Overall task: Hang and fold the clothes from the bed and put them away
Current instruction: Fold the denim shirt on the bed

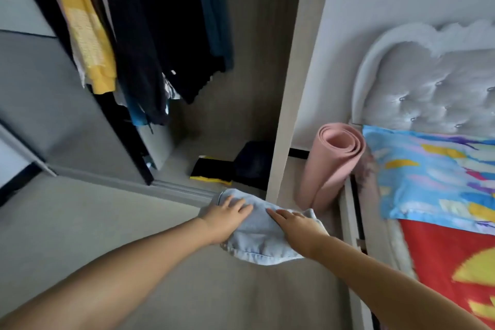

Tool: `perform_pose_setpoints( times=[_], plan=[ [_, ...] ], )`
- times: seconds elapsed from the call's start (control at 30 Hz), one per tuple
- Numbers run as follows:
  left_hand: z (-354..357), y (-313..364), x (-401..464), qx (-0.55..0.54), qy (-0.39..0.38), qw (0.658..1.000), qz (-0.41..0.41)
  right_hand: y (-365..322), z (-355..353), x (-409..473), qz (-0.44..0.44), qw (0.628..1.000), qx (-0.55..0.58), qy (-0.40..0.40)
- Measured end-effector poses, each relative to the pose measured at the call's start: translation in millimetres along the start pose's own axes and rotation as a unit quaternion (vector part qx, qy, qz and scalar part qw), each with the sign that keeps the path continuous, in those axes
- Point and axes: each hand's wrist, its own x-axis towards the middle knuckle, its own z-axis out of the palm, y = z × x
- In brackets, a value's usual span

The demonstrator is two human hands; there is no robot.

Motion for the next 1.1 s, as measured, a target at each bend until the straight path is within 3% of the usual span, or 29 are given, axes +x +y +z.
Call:
perform_pose_setpoints(
  times=[0.17, 0.43, 0.87, 1.1],
  plan=[
    [8.5, -98.2, -23.4, -0.027, -0.022, 0.999, -0.014, -70.2, -24.2, 77.8, -0.028, 1.000, 0.009, -0.004],
    [33.8, -193.3, 9.9, -0.051, -0.036, 0.997, -0.036, -99.6, -40.7, 179.0, -0.060, 0.998, -0.021, -0.019],
    [55.6, -347.7, 199.9, -0.017, -0.075, 0.997, -0.020, -57.1, -45.8, 405.1, -0.040, 0.998, -0.032, -0.042],
    [119.8, -419.2, 300.7, -0.032, -0.080, 0.996, -0.005, -47.3, 8.8, 526.1, -0.018, 0.998, -0.019, -0.050]
  ],
)
